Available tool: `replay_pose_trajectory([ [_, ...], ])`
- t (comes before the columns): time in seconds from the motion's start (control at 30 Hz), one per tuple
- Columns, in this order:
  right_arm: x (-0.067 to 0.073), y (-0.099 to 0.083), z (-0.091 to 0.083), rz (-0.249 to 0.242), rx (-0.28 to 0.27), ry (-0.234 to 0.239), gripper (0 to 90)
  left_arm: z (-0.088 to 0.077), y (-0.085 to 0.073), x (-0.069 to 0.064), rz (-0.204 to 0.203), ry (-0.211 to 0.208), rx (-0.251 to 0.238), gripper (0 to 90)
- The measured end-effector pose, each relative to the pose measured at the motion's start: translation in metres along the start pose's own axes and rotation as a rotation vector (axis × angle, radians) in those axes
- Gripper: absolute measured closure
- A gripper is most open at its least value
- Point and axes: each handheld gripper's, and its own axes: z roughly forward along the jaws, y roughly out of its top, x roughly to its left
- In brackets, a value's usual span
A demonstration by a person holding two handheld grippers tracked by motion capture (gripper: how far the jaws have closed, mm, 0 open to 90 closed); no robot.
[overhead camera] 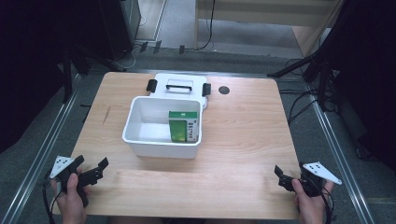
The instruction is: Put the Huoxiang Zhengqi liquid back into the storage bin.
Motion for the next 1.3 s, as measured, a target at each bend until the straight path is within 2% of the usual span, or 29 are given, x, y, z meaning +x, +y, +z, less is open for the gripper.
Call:
replay_pose_trajectory([
  [0.23, -0.013, -0.007, -0.012, 0.031, -0.022, -0.020, 0.0, 0.000, 0.000, 0.000, 0.001, 0.000, -0.001, 0.0],
  [0.33, -0.014, -0.011, -0.013, 0.045, -0.033, -0.025, 0.0, 0.000, 0.000, 0.000, 0.002, -0.003, -0.002, 0.0],
  [0.43, -0.014, -0.013, -0.011, 0.057, -0.033, -0.010, 0.0, 0.000, 0.000, 0.000, -0.002, -0.006, -0.003, 0.0],
  [0.53, -0.015, -0.013, -0.011, 0.055, -0.039, -0.004, 0.0, 0.000, 0.000, 0.001, -0.003, -0.009, -0.002, 0.0],
  [0.63, -0.013, -0.013, -0.010, 0.017, -0.036, -0.017, 0.3, 0.000, 0.000, 0.001, -0.003, -0.009, 0.000, 0.0],
  [0.73, -0.013, -0.013, -0.010, 0.023, -0.035, -0.018, 4.6, 0.000, 0.000, 0.000, -0.001, -0.008, 0.002, 0.0],
  [0.83, -0.013, -0.013, -0.010, 0.023, -0.037, -0.025, 4.8, 0.000, 0.000, 0.001, -0.003, -0.008, -0.001, 0.0],
  [0.97, -0.012, -0.012, -0.009, 0.023, -0.016, -0.013, 6.2, 0.000, 0.000, 0.001, -0.001, -0.009, 0.002, 0.0],
  [1.0, -0.012, -0.012, -0.008, 0.039, 0.000, -0.019, 7.9, 0.000, 0.000, 0.001, -0.001, -0.010, 0.002, 0.0],
  [1.07, -0.012, -0.012, -0.006, 0.050, 0.019, -0.036, 9.4, 0.000, 0.000, 0.001, -0.001, -0.010, 0.003, 0.0],
  [1.1, -0.010, -0.011, -0.004, 0.057, 0.042, -0.081, 12.6, 0.000, 0.000, 0.001, -0.002, -0.011, 0.002, 0.0],
  [1.3, -0.010, -0.011, -0.005, 0.049, 0.039, -0.069, 12.6, 0.000, 0.000, 0.001, -0.005, -0.012, 0.003, 0.0],
])
